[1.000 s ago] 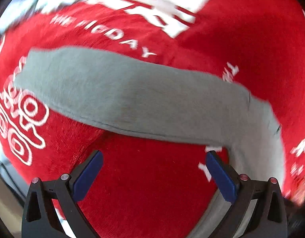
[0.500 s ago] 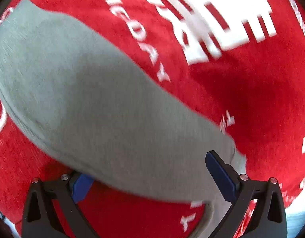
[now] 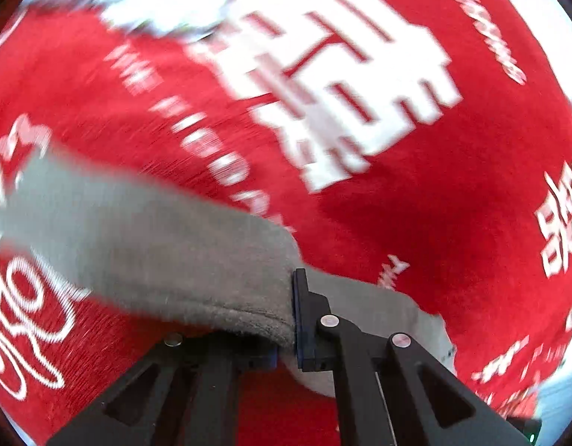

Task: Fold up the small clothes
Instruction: 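Fold the held sleeve across the sweater body with the left gripper, then release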

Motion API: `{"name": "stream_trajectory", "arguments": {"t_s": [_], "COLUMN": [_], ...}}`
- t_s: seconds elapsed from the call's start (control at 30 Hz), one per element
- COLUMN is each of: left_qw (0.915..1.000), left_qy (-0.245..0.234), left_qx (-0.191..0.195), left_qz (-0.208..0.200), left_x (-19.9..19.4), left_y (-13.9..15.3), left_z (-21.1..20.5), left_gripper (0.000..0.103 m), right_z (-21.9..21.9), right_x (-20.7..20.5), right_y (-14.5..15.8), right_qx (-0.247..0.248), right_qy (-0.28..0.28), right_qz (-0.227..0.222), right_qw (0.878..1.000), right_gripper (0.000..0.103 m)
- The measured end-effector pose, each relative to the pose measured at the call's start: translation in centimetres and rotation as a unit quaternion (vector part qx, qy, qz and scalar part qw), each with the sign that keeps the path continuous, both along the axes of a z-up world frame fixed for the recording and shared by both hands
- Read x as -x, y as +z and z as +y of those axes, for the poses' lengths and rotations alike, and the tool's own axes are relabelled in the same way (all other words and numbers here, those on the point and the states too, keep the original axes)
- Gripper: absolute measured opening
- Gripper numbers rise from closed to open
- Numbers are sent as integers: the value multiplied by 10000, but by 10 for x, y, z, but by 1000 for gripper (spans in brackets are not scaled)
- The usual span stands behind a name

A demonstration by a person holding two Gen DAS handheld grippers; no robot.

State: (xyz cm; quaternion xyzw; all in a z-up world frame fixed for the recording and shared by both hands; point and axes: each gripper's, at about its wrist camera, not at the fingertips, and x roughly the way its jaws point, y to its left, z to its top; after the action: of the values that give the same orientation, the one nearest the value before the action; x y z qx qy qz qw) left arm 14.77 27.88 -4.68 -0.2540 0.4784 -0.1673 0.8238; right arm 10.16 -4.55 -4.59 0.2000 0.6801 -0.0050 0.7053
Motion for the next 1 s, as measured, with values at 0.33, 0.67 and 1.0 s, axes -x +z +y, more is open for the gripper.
{"name": "stream_trajectory", "arguments": {"t_s": [0.33, 0.67, 1.0], "left_qw": [9680, 9202, 8842], "left_qy": [-2191, -3832, -4057], "left_qx": [1, -738, -2195], "left_qz": [-1227, -315, -735], "left_x": [31, 122, 168], "left_y": [97, 21, 33], "left_z": [-168, -365, -333], "left_gripper": [7, 8, 84], "right_z": [-69, -187, -223], "right_x": [43, 121, 135], "right_y": [31, 36, 24], "right_qx": [-35, 200, 37], "right_qy": [-1122, -2365, -2440], "right_qz": [-525, -401, -198], "right_qw": [9923, 9706, 9696], "right_gripper": [103, 103, 103]}}
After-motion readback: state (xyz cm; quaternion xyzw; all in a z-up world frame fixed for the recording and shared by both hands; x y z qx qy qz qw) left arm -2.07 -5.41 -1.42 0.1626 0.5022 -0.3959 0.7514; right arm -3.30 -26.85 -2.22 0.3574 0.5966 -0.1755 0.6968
